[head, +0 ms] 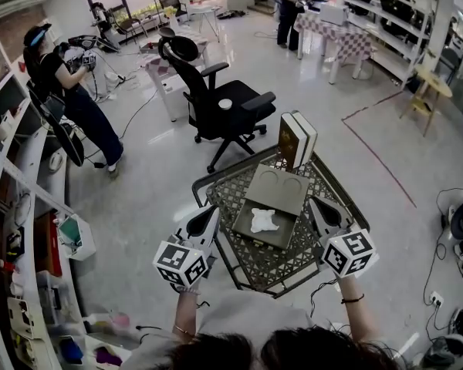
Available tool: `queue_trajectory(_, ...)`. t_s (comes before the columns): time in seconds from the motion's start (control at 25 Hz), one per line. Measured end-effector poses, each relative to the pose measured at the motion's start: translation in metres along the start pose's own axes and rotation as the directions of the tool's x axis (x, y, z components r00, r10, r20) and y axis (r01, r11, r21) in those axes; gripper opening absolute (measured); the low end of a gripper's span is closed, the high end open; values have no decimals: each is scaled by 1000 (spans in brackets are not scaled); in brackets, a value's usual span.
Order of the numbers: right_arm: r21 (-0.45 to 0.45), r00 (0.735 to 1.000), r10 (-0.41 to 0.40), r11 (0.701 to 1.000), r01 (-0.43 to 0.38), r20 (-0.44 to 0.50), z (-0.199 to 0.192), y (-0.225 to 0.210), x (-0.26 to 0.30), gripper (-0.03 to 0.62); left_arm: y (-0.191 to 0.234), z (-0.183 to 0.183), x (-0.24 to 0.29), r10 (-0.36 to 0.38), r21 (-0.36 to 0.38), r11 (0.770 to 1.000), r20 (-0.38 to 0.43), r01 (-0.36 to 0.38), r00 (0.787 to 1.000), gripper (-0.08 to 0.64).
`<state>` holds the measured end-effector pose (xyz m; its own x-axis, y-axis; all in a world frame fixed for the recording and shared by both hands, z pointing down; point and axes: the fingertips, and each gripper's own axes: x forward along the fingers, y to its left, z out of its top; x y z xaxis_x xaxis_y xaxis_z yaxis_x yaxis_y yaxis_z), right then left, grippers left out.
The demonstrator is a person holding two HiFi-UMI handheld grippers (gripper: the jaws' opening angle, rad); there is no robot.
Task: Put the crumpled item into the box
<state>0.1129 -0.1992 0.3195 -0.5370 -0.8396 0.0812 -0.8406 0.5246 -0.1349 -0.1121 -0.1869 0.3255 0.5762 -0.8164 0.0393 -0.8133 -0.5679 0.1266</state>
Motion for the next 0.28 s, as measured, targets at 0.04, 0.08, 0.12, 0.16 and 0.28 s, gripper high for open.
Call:
queue_trajectory(0.04, 1, 1000, -2, 1000, 2, 0, 0, 0, 0, 21, 0, 0, 0, 0, 0, 1000, 0, 0, 1000, 17)
queue_trajectory(0.08, 2, 1000, -4, 1000, 4, 0, -1, -1, 0, 21, 0, 0, 0, 1, -1, 1000, -1, -1, 1000, 18)
queue_trajectory(0.12, 3, 1000, -5, 1000, 5, 0, -1, -1, 0, 21, 0, -1, 0, 2, -1, 1000, -1, -2, 1000, 18)
queue_trajectory(0.16, 2, 1000, -7, 1000, 7, 0, -1, -2, -1, 21, 0, -1, -1, 4, -1, 1000, -1, -4, 1000, 18)
queue_trajectory(0.28, 1, 1000, -13, 1000, 13, 3, 0, -4, -2, 21, 0, -1, -1, 8, -3, 1000, 1, -8, 1000, 17)
